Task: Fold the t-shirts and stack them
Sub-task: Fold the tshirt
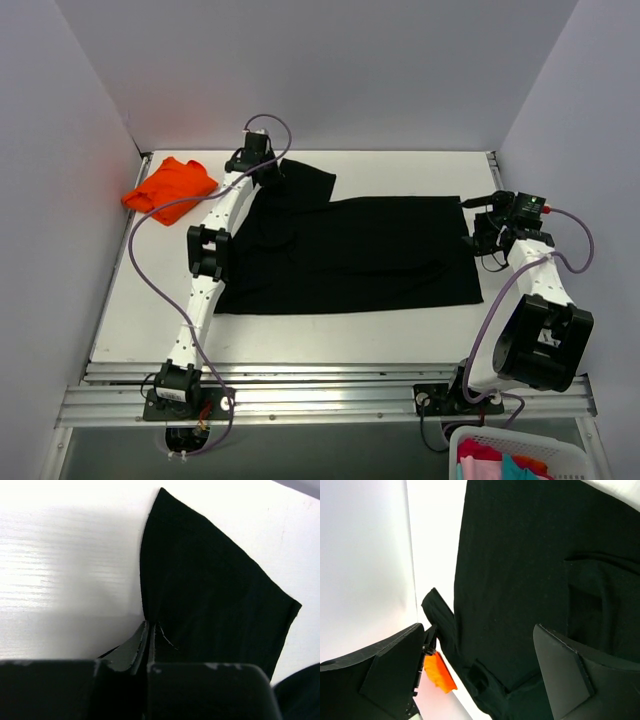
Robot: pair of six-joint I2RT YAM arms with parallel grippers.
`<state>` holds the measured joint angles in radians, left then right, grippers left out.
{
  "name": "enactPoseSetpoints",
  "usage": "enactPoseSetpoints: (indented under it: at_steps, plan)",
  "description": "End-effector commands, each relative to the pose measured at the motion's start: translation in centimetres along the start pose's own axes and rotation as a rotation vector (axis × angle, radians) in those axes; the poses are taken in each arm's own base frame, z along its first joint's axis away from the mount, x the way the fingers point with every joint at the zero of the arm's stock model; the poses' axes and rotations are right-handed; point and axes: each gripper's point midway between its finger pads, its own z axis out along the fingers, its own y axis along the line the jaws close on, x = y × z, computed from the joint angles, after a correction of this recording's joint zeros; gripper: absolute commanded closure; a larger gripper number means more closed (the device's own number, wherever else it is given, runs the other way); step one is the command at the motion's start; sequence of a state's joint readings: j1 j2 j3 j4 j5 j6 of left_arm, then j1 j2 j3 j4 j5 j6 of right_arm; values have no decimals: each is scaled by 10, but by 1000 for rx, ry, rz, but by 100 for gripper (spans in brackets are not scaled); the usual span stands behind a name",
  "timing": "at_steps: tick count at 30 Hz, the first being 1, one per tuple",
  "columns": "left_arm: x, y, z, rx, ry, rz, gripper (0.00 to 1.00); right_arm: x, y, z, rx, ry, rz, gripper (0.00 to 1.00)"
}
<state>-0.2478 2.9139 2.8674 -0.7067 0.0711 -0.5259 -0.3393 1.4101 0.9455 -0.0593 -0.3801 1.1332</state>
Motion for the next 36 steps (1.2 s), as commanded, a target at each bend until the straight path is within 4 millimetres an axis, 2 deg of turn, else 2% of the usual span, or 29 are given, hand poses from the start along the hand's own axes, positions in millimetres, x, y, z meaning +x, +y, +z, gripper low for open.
enactPoseSetpoints:
  at_steps: [1, 4, 5, 6, 7, 8, 9, 10, 11, 12, 13, 14, 15, 16, 17, 18, 20, 21, 24, 26, 28, 30, 36]
  plan:
    - [74, 44, 0, -153, 246, 28, 98, 0, 9, -11, -56, -1, -8, 14]
    - [71, 44, -8, -157, 244, 34, 98, -2, 8, -7, -57, -13, -17, 14]
    - [67, 45, -11, -173, 229, 39, 98, -7, 13, -5, -74, -33, -30, 14]
    - [39, 28, -24, -134, 151, 34, 98, -13, 12, 1, -67, -55, -40, 14]
    - [50, 41, -24, -157, 173, 14, 98, -16, 14, 4, -67, -65, -42, 14]
    - [43, 40, -27, -150, 152, -10, 98, -19, 13, 9, -62, -72, -40, 14]
    - [24, 27, -37, -102, 104, -36, 98, -24, 23, 14, -96, -90, -45, 14]
    - [23, 25, -39, -90, 100, -87, 98, -26, 18, 29, -77, -88, -47, 15]
    - [25, 23, -39, -80, 106, -94, 98, -34, 30, 33, -91, -108, -58, 15]
    - [23, 20, -42, -77, 101, -91, 98, -38, 35, 41, -91, -119, -71, 15]
    - [23, 17, -43, -74, 103, -89, 98, -40, 28, 59, -55, -125, -107, 15]
    - [21, 15, -44, -65, 105, -89, 98, -49, 46, 61, -64, -146, -138, 15]
    - [22, 14, -47, -66, 111, -99, 98, -51, 37, 81, -14, -139, -153, 15]
    - [21, 16, -49, -67, 112, -106, 98, -54, 37, 92, 13, -152, -204, 15]
    - [21, 19, -49, -66, 114, -117, 98, -62, 54, 94, 15, -169, -225, 16]
    - [16, 18, -54, -61, 102, -128, 98, -64, 42, 115, 67, -158, -234, 16]
    - [11, 17, -56, -40, 92, -132, 98, -67, 41, 130, 112, -165, -269, 16]
    - [9, 20, -56, -40, 91, -137, 98, -71, 46, 144, 123, -170, -278, 16]
    - [4, 27, -57, -29, 95, -168, 98, -75, 50, 166, 150, -181, -301, 17]
    - [2, 31, -57, -27, 92, -169, 98, -79, 50, 172, 153, -194, -286, 17]
    - [1, 35, -58, -27, 94, -173, 98, -81, 42, 179, 172, -208, -280, 17]
    - [-1, 34, -60, -12, 94, -177, 98, -82, 39, 184, 168, -219, -285, 22]
    - [0, 30, -65, 17, 103, -180, 98, -83, 46, 185, 169, -242, -327, 24]
